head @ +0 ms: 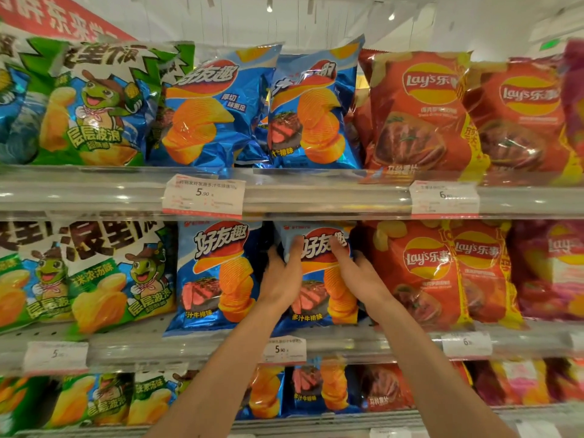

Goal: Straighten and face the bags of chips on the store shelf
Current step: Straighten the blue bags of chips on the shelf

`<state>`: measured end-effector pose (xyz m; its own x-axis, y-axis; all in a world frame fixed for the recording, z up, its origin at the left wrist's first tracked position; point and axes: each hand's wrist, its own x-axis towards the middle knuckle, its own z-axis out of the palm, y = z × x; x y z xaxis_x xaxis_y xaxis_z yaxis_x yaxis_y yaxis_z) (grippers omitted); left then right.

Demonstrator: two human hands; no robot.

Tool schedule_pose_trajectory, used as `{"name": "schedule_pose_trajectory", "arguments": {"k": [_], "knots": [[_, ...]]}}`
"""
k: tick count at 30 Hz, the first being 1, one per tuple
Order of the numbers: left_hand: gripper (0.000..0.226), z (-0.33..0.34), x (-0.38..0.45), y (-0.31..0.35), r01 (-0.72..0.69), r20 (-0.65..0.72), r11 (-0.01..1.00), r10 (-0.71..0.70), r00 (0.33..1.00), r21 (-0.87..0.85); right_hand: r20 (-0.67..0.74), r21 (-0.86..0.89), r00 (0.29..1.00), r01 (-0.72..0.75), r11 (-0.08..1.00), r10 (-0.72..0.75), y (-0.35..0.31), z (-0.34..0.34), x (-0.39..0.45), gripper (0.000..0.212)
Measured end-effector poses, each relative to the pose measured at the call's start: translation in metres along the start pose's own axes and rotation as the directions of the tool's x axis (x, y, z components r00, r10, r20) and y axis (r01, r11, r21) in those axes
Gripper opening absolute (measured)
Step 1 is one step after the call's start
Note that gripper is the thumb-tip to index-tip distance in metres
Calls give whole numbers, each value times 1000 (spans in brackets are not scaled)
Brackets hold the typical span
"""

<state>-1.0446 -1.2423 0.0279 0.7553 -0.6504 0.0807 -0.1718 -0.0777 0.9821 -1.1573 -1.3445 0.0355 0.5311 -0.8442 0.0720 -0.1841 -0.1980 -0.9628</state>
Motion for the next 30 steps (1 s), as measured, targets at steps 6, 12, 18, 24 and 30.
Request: {"name": "schedule_pose_trajectory", "arguments": {"k": [6, 12, 18, 24, 30], "knots": [[64, 8, -4, -13, -163, -85, 980, 154, 984, -114, -107, 39, 987, 121, 992, -116, 11, 6, -5, 56], [71, 12, 0, -10, -109, -34, 990, 106, 994, -90, -114, -54, 989, 94, 994, -99, 15, 3, -3, 101], [66, 1, -21, -17, -299, -54, 953, 302, 952, 56, -70, -94, 970, 227, 969, -234, 15, -7, -23, 92], [59, -8, -33, -27, -427, 175, 838, 390, 904, 340, 83, -490, 890, 427, 760, -448, 37, -12, -46, 68], [62, -4, -29, -23, -441, 199, 836, 396, 897, 325, 109, -515, 879, 449, 730, -464, 35, -17, -40, 71]]}}
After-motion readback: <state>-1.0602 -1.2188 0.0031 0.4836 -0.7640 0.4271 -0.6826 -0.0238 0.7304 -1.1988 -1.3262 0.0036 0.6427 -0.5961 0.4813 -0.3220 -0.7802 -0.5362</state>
